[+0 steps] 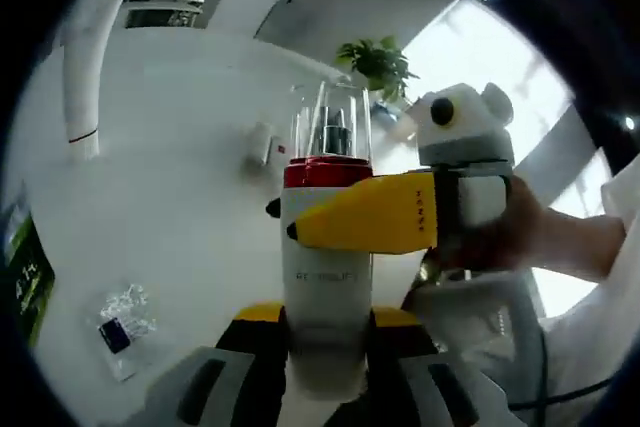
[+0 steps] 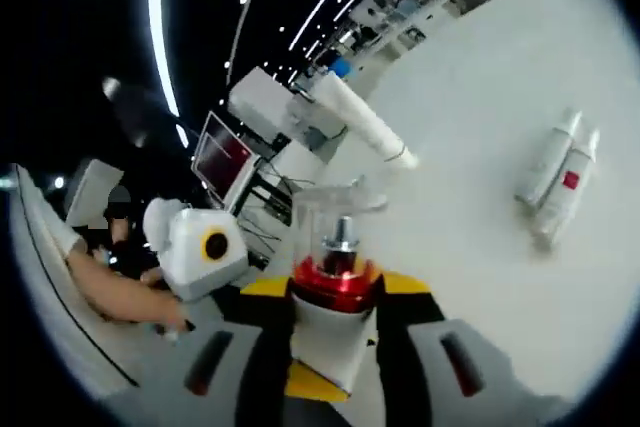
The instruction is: Arrange the skincare products in the storage area until every visible bottle or jar stands upright without overlapping.
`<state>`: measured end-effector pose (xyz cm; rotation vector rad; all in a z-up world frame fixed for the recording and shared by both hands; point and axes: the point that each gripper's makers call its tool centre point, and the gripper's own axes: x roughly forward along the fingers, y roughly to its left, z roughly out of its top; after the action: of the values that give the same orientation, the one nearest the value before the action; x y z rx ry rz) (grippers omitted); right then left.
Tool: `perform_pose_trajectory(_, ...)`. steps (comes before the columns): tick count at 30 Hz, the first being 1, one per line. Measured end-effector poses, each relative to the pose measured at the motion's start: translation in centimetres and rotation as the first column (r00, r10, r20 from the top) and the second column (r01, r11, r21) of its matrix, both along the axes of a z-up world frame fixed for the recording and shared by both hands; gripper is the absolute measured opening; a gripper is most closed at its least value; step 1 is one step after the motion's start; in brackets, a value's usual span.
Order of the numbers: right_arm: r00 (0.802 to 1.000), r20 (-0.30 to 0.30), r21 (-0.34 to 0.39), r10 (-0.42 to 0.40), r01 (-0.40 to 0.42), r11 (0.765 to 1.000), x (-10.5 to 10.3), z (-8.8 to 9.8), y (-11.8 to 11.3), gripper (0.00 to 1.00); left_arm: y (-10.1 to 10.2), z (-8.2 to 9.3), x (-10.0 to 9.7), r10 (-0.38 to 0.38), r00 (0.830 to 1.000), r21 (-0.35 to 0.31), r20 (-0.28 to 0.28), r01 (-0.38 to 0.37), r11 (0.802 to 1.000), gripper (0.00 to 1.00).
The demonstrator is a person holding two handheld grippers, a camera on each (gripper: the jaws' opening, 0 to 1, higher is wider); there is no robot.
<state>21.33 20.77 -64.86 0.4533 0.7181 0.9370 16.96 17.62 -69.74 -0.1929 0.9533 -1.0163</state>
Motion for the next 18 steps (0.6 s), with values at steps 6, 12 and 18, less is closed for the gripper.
perform_pose_trajectory(6,0.957,0.223,-0.163,0.186,-0.151,0.975,-1.2,0.4,1.8,0.31,0.4,-0.5,0.0,0.003,0.999,0.043,0.032,-0.005,0.999,0.3)
perform_pose_trajectory(12,0.912,0.313,-0.224,0.266,-0.202,0.954,-1.5,0.6,2.5,0.3,1.0,-0.5,0.5,0.015,0.997,0.064,0.078,-0.02,0.998,0.31)
perform_pose_trajectory(18,0.802,0.43,-0.325,0.415,-0.291,0.9,-1.9,0.7,3.4,0.3,1.5,-0.4,1.2,0.038,0.988,0.082,0.151,-0.051,0.995,0.31)
